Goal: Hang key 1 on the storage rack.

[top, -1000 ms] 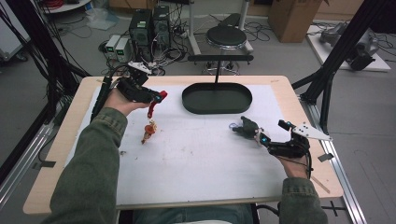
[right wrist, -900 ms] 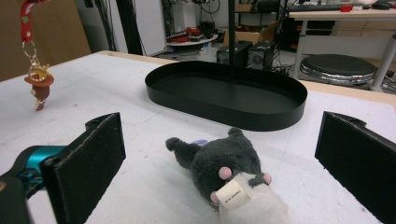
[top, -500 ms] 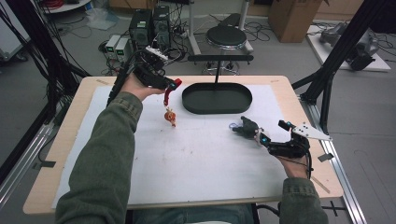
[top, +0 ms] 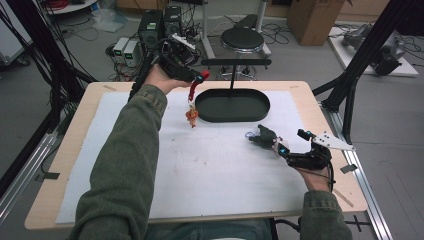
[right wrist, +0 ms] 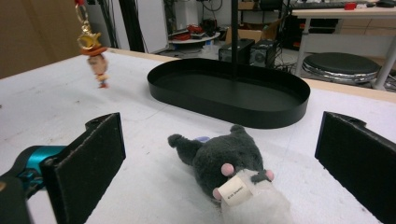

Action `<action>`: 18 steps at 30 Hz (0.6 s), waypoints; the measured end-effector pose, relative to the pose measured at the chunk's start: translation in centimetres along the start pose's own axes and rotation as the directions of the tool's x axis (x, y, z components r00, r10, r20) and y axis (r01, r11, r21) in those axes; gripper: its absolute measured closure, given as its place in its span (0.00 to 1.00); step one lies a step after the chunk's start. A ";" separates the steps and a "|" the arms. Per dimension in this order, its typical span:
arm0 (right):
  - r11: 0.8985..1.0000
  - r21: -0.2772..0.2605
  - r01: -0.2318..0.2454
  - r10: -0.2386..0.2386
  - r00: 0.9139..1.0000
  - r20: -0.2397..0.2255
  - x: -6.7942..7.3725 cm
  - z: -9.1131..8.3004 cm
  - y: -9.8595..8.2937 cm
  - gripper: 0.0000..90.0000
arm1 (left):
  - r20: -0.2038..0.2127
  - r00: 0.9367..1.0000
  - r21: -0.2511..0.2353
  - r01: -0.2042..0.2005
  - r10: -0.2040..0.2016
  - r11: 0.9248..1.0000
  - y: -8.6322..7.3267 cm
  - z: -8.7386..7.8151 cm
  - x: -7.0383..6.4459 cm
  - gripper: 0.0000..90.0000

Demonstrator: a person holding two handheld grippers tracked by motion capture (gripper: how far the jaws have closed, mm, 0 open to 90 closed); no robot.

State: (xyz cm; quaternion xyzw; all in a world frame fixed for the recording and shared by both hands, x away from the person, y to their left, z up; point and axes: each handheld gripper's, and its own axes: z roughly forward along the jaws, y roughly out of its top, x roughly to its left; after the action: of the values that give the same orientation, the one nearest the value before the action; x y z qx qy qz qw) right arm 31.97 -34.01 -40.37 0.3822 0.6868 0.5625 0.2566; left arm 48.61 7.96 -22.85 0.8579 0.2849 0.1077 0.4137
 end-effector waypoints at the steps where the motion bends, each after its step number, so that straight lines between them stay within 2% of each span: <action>1: 1.000 0.000 -0.003 0.003 1.000 -0.002 0.0 0.0 0.0 0.00 | -0.005 1.000 0.004 -0.004 0.004 1.000 0.2 0.2 0.0 0.83; 10: 1.000 -0.001 -0.002 0.002 1.000 0.008 -0.1 -0.2 -0.1 0.00 | -0.013 1.000 -0.011 0.006 -0.006 1.000 2.0 1.7 0.9 0.83; 18: 1.000 -0.001 -0.008 0.008 1.000 0.013 -0.2 -0.4 -0.1 0.01 | -0.020 0.999 -0.036 0.035 -0.036 0.999 3.0 2.4 1.9 0.83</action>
State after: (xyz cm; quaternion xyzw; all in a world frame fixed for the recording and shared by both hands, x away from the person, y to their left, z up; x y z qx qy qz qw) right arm 31.79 -34.44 -40.40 0.3882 0.6834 0.5614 0.2590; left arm 52.43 5.99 -22.14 0.8441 0.3023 0.1143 0.4278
